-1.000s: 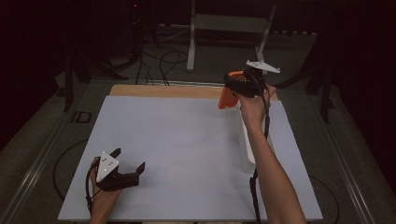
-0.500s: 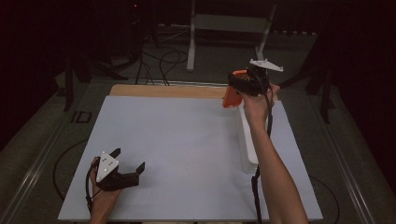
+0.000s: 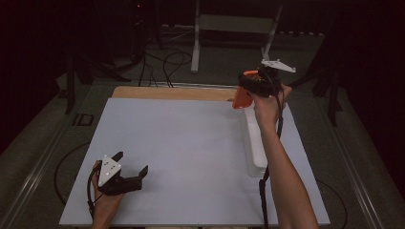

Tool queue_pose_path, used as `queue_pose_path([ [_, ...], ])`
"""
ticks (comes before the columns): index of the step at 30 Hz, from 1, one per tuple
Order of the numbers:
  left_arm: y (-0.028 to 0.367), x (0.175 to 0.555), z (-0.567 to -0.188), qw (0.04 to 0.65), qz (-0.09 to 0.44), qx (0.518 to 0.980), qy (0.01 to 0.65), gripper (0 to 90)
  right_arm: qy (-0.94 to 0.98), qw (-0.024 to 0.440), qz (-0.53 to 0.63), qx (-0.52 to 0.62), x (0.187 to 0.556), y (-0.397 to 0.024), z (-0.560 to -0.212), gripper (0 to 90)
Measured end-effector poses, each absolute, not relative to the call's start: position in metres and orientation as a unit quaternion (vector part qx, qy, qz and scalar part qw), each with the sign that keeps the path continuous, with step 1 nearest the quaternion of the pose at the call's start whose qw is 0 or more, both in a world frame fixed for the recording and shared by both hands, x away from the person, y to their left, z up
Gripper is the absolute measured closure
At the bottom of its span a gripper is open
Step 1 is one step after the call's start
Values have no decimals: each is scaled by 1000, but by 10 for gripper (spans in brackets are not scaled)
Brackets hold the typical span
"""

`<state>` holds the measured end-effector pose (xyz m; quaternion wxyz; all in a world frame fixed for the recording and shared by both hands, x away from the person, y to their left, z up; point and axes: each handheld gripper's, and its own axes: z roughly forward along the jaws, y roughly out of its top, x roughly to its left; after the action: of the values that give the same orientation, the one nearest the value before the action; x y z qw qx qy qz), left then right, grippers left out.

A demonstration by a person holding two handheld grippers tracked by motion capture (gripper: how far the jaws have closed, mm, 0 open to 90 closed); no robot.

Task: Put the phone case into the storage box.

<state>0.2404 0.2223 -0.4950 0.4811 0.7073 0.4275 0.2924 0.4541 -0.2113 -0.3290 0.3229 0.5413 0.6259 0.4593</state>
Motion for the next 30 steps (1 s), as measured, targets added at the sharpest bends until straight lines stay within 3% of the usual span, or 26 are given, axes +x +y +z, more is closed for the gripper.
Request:
queue_pose_path([
  [30,223,240,-495,485,295,704,427,2,600,339,445,572,457,-239,-333,164],
])
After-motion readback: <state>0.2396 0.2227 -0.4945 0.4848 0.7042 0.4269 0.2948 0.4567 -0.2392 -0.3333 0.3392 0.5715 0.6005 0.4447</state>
